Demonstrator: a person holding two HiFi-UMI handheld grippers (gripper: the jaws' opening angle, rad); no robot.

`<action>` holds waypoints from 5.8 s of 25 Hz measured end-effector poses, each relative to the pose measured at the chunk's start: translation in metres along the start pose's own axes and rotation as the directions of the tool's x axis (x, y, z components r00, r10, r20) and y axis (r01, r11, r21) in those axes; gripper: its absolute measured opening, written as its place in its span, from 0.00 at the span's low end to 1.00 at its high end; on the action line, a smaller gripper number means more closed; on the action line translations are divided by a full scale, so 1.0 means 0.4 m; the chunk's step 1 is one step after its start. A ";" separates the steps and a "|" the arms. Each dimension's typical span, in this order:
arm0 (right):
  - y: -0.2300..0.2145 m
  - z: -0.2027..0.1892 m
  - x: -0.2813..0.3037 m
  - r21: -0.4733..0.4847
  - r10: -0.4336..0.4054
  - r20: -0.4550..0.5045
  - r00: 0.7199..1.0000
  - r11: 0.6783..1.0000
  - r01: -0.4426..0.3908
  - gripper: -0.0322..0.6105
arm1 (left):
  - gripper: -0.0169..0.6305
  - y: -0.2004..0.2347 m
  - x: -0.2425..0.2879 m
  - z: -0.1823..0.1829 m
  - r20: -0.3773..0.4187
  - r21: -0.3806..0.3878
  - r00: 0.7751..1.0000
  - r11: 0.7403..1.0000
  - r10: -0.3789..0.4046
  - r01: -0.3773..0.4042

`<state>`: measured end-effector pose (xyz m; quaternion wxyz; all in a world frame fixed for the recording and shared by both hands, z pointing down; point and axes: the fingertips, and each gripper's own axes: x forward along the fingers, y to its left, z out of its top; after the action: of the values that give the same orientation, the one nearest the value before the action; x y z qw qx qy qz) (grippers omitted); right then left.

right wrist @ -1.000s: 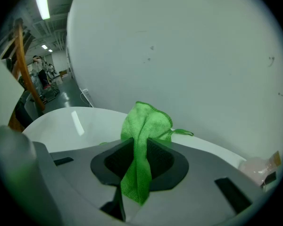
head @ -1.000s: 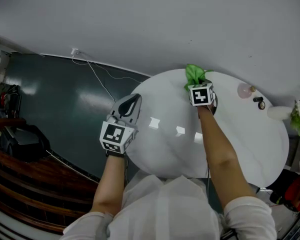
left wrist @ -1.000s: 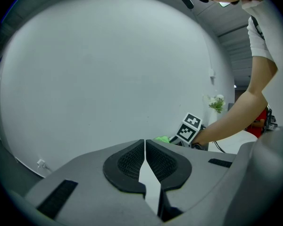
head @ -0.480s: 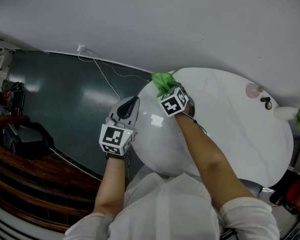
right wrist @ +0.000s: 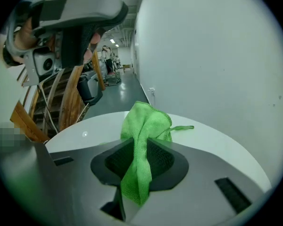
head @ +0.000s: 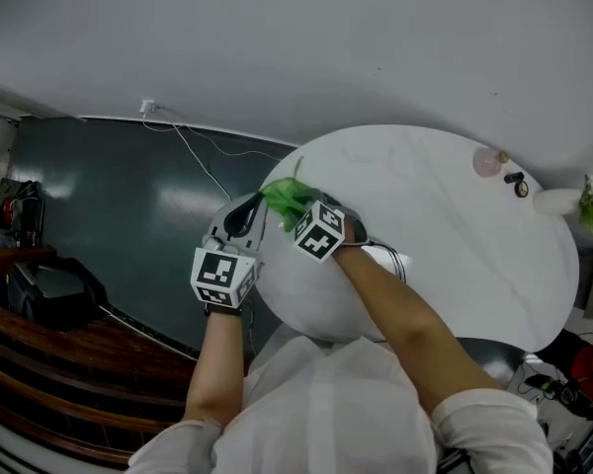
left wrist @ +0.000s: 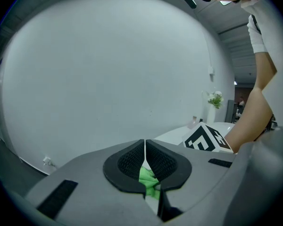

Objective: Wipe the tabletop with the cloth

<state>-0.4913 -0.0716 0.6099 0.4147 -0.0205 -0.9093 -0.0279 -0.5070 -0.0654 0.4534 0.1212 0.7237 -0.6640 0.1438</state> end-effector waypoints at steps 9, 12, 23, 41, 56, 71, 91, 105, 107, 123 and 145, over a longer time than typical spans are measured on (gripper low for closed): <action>-0.120 -0.203 -0.165 0.126 -0.129 -0.021 0.991 0.983 0.130 0.18 | 0.06 -0.119 0.059 0.005 -0.015 0.020 0.996 0.996 -0.087 0.088; -0.188 -0.296 -0.238 0.209 -0.205 -0.050 0.978 0.955 0.211 0.18 | 0.06 -0.165 0.080 0.006 -0.024 0.030 0.993 0.993 -0.117 0.118; -0.382 -0.679 -0.548 0.478 -0.439 -0.225 0.870 0.728 0.492 0.18 | 0.06 -0.289 0.153 0.024 -0.053 0.070 0.976 0.974 -0.212 0.216; -0.256 -1.017 -0.813 0.696 -0.566 -0.453 0.689 0.260 0.670 0.18 | 0.06 -0.330 0.146 0.025 -0.073 0.116 0.969 0.963 -0.236 0.243; -0.065 -0.618 -0.483 0.667 -0.460 -0.265 0.847 0.547 0.505 0.18 | 0.06 -0.160 -0.082 -0.097 -0.091 0.068 0.991 0.992 -0.097 0.103; 0.215 -0.185 -0.132 0.365 -0.218 -0.083 0.972 0.901 0.233 0.18 | 0.06 -0.059 -0.256 -0.188 -0.094 0.023 0.995 1.000 -0.016 0.018; 0.429 -0.269 -0.212 0.140 0.003 -0.023 1.000 0.990 0.000 0.18 | 0.06 -0.247 -0.216 -0.182 -0.125 0.055 0.988 0.993 -0.094 0.101; 0.127 -0.734 -0.587 0.509 -0.316 -0.126 0.940 0.793 0.335 0.18 | 0.06 -0.605 -0.139 -0.119 -0.098 0.103 0.980 0.977 -0.174 0.184; 0.101 -0.821 -0.657 0.547 -0.355 -0.155 0.922 0.746 0.379 0.18 | 0.06 -0.647 -0.146 -0.118 -0.097 0.114 0.981 0.977 -0.168 0.179; 0.190 -1.176 -0.939 0.692 -0.470 -0.331 0.818 0.469 0.549 0.18 | 0.06 -0.723 -0.291 -0.194 -0.130 0.043 0.990 0.997 -0.053 0.059; 0.515 -0.470 -0.363 0.491 -0.277 -0.123 0.953 0.817 0.301 0.18 | 0.06 -0.371 -0.544 -0.339 -0.139 -0.008 0.990 1.000 0.001 -0.002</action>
<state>-0.2421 0.1192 0.6303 0.4172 0.2274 -0.8675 0.1476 -0.3825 0.1992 0.5014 0.1701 0.7109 -0.6550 0.1914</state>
